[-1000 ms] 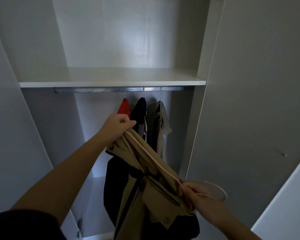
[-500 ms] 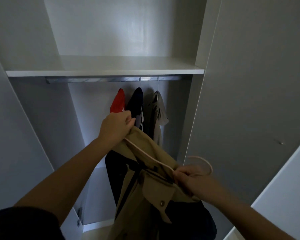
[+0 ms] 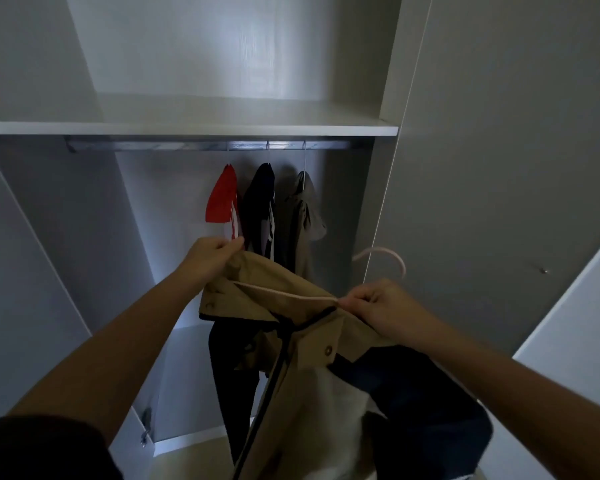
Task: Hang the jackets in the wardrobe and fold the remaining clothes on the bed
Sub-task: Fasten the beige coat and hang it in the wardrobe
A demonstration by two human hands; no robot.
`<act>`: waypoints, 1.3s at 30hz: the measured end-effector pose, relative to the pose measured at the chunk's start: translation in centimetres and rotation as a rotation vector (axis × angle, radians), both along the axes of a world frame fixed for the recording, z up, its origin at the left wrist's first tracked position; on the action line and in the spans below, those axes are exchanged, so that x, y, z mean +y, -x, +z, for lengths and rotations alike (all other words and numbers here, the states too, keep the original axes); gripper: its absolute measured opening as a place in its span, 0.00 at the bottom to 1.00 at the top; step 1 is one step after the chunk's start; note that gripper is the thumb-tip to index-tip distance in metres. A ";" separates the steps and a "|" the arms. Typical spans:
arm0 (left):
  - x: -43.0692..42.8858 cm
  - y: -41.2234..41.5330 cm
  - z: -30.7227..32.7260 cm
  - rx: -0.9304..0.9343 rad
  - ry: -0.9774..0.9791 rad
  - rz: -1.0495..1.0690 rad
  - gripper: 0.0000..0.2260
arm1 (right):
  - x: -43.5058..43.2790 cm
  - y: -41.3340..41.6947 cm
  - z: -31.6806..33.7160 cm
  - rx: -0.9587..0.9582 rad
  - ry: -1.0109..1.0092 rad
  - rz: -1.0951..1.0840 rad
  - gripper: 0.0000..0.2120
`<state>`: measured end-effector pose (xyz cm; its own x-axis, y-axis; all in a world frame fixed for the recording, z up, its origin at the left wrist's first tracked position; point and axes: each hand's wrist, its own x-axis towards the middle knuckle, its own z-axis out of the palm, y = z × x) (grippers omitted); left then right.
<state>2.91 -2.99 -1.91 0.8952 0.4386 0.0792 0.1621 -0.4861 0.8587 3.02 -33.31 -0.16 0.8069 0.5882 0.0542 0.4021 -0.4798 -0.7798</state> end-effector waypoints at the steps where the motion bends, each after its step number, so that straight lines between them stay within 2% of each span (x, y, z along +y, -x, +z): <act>1: 0.2 0.2 -0.6 0.020 0.107 0.017 0.14 | 0.4 -0.4 0.8 -0.028 0.039 -0.006 0.15; 3: 0.4 0.8 -2.0 0.031 0.299 0.077 0.11 | 1.2 -1.1 2.5 -0.078 0.130 -0.002 0.15; 4: 0.4 1.3 -3.0 0.002 0.325 0.143 0.09 | 1.5 -1.3 3.3 -0.094 0.178 0.010 0.14; 5: 0.1 2.0 -4.0 -0.067 0.295 0.244 0.07 | 1.9 -1.5 4.1 -0.105 0.218 0.020 0.14; 7: -1.4 4.1 -5.7 -0.325 0.135 0.414 0.02 | 2.3 -1.9 5.5 -0.124 0.279 0.026 0.15; 8: -2.5 5.1 -6.5 -0.441 0.078 0.409 0.04 | 2.5 -2.1 6.1 -0.131 0.303 0.024 0.16; 10: -4.8 6.3 -7.8 -0.515 0.031 0.258 0.08 | 2.5 -2.5 7.2 -0.141 0.340 0.008 0.13; 13: -7.7 6.4 -9.0 -0.471 -0.140 0.085 0.14 | 2.3 -2.8 8.3 -0.151 0.375 -0.034 0.12; 16: -9.8 5.7 -8.6 -0.413 -0.440 0.053 0.12 | 1.6 -3.0 8.9 -0.139 0.370 -0.087 0.16; 18: -11.3 5.2 -8.2 -0.396 -0.502 0.003 0.11 | 1.1 -3.0 9.3 -0.144 0.360 -0.117 0.16; 20: -12.8 4.6 -7.9 -0.379 -0.507 -0.043 0.12 | 0.5 -2.9 9.6 -0.145 0.338 -0.143 0.15; 24: -14.3 3.5 -7.3 -0.313 -0.370 -0.097 0.10 | -0.6 -2.6 10.2 -0.133 0.269 -0.139 0.14; 29: -13.4 3.5 -6.7 -0.476 -0.550 -0.118 0.13 | -1.5 -2.9 10.7 -0.100 0.163 -0.155 0.13; 31: -12.5 3.3 -6.8 -0.475 -0.501 -0.128 0.13 | -1.6 -2.9 10.8 -0.081 0.104 -0.166 0.13; 34: -11.7 2.8 -7.6 -0.359 -0.364 -0.162 0.12 | -0.8 -2.9 10.6 -0.081 0.094 -0.143 0.11; 39: -11.9 4.1 -9.6 -0.208 -0.355 -0.228 0.11 | 1.1 -2.8 8.8 -0.148 0.160 -0.159 0.09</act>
